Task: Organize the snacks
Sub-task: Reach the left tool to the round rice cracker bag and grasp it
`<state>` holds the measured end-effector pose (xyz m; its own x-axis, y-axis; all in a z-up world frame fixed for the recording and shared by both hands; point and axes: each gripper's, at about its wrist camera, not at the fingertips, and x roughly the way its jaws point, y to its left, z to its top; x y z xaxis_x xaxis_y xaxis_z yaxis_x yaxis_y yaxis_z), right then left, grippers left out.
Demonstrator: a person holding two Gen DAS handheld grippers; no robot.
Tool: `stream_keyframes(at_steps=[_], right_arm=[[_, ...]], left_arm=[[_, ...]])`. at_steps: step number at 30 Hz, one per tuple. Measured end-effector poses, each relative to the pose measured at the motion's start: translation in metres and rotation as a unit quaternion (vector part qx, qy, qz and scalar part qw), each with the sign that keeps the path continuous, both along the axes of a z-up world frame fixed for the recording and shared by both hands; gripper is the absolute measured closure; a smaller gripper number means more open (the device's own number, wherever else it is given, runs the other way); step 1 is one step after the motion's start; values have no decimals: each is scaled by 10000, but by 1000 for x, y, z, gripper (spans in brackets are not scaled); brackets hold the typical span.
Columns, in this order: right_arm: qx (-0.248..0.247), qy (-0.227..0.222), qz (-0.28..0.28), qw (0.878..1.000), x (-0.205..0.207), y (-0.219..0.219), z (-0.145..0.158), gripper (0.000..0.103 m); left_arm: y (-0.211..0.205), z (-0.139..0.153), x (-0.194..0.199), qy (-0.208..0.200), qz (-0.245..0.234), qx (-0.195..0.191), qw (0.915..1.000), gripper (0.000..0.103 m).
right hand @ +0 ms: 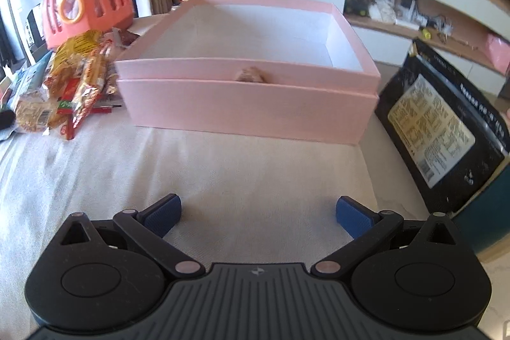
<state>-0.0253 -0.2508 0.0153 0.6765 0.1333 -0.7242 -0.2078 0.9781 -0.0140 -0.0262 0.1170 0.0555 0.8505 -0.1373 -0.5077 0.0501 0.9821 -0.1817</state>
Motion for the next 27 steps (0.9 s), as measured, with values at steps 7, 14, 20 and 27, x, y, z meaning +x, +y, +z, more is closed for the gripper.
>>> stream_keyframes(at_steps=[7,14,20,27], right_arm=[[17,-790,690,9945,-33,53,27,0],[81,-1092,959,9894,-42,57,41,0],[76,-868,663,9940,-34,44,27,0],[113,-863,702,9937,-39,46,23,0]], left_arm=[[27,-4,65,351,-415,-324,9980,26],[21,-22,80,749,-941,44,9927,29],[-1,-27,32,880,-1682,385,9811,28],[-12,-29,45,885,-1614,1050,9773,29]])
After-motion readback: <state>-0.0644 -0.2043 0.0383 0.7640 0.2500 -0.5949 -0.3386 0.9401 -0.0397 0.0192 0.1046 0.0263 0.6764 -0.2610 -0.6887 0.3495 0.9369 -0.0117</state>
